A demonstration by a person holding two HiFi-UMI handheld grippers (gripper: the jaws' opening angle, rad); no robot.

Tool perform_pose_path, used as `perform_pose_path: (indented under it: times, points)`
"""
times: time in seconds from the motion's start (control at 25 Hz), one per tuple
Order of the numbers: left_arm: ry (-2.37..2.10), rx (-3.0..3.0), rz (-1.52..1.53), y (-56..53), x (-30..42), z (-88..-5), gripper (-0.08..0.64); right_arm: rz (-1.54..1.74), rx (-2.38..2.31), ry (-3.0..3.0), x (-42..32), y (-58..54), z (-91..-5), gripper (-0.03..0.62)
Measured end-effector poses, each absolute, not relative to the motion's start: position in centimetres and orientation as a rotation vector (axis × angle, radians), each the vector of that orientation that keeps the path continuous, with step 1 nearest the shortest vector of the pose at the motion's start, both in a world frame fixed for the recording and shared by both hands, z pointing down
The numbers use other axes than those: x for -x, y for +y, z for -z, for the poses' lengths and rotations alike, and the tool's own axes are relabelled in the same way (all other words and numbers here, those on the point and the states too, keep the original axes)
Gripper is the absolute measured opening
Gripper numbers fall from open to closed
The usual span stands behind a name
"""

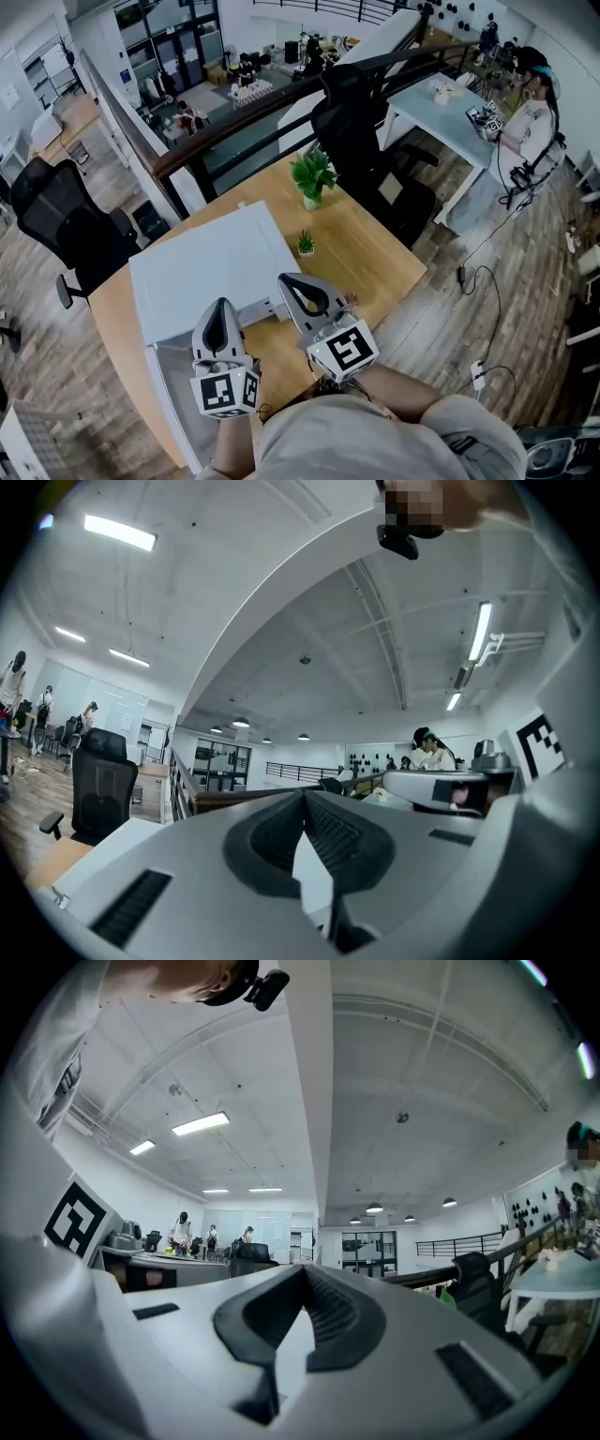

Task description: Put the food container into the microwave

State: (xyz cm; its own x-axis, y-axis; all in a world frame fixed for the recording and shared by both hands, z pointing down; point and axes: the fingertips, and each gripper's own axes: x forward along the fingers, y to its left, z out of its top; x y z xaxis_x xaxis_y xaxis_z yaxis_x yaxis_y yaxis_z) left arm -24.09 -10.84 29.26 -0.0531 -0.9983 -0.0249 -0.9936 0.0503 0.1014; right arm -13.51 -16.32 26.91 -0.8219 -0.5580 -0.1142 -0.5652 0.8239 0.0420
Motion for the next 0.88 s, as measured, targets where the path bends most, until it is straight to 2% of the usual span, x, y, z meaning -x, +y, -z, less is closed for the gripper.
perform_pose_path:
  times: [0.88]
  points:
    - [-2.229,-2.117,0.126,-10.6,24.56,-30.09,0.012,-0.075,0.9,2.913,13.3,-16.67,-27.28,0.003]
